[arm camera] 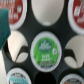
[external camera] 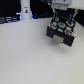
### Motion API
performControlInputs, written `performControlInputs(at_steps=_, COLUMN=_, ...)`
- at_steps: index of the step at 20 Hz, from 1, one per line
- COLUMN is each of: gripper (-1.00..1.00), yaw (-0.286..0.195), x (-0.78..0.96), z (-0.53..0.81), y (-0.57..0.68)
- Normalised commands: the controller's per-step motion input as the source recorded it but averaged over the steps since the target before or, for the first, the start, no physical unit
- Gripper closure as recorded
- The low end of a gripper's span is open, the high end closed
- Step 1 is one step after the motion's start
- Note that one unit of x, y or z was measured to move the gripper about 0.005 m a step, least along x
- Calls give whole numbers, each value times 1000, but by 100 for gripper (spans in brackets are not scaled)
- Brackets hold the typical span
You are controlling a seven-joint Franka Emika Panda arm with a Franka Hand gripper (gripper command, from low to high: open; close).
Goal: Open the kcup holder, insert the kcup into the holder, and close the kcup holder
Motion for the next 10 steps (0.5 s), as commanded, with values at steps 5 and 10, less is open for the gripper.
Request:
performControlInputs(at_steps=5, gripper=-100, yaw=8, x=732, z=126, y=-445)
performControlInputs(at_steps=10, gripper=-100, yaw=31, x=737, z=10, y=-314)
